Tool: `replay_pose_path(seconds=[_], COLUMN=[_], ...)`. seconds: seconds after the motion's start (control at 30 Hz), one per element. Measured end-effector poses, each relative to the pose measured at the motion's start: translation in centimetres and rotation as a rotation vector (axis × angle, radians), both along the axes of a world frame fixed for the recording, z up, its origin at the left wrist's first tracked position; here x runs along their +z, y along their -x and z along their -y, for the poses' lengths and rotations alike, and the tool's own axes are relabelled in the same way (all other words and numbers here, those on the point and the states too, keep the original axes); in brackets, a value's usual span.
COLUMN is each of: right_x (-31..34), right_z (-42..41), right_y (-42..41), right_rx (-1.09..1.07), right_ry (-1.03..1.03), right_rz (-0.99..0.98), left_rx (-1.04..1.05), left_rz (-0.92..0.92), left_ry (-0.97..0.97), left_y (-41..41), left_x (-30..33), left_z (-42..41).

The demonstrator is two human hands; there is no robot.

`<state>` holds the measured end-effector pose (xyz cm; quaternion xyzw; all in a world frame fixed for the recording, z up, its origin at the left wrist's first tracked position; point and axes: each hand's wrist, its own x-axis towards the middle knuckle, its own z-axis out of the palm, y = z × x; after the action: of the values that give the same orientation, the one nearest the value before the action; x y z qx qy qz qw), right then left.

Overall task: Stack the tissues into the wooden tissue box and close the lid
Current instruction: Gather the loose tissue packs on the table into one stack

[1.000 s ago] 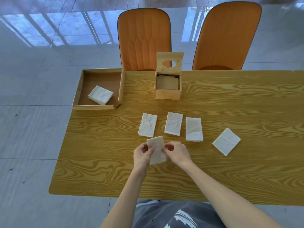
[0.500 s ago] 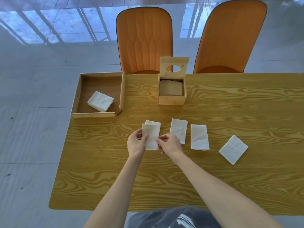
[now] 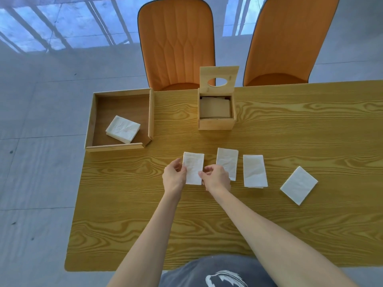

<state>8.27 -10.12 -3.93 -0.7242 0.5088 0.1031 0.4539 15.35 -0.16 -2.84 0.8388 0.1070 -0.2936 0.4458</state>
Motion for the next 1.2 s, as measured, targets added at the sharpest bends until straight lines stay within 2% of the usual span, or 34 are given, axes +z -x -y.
replay_pose_path(seconds=[0.3, 0.53, 0.77, 0.97, 1.2], right_x=[0.6, 0.7, 1.7, 1.6, 1.1], right_z=[0.3, 0.9, 4.7, 6.6, 6.8], right_y=[1.6, 3.5, 4.1, 3.9, 3.9], right_rx=[0.19, 0.281, 0.084, 0.108, 0.112], right_ry=[0.244, 0.329, 0.39, 0.404, 0.393], right_rz=[-0.108, -0.068, -0.047, -0.227, -0.239], left_rx=[0.148, 0.091, 0.067, 0.068, 0.042], left_rz=[-0.204, -0.083, -0.053, -0.078, -0.115], left_ry=[0.114, -0.009, -0.051, -0.006, -0.029], left_y=[1.8, 3.8, 4.0, 4.1, 4.0], left_x=[-1.1, -0.6, -0.6, -0.6, -1.0], left_z=[-0.4, 0.3, 0.6, 0.6, 0.5])
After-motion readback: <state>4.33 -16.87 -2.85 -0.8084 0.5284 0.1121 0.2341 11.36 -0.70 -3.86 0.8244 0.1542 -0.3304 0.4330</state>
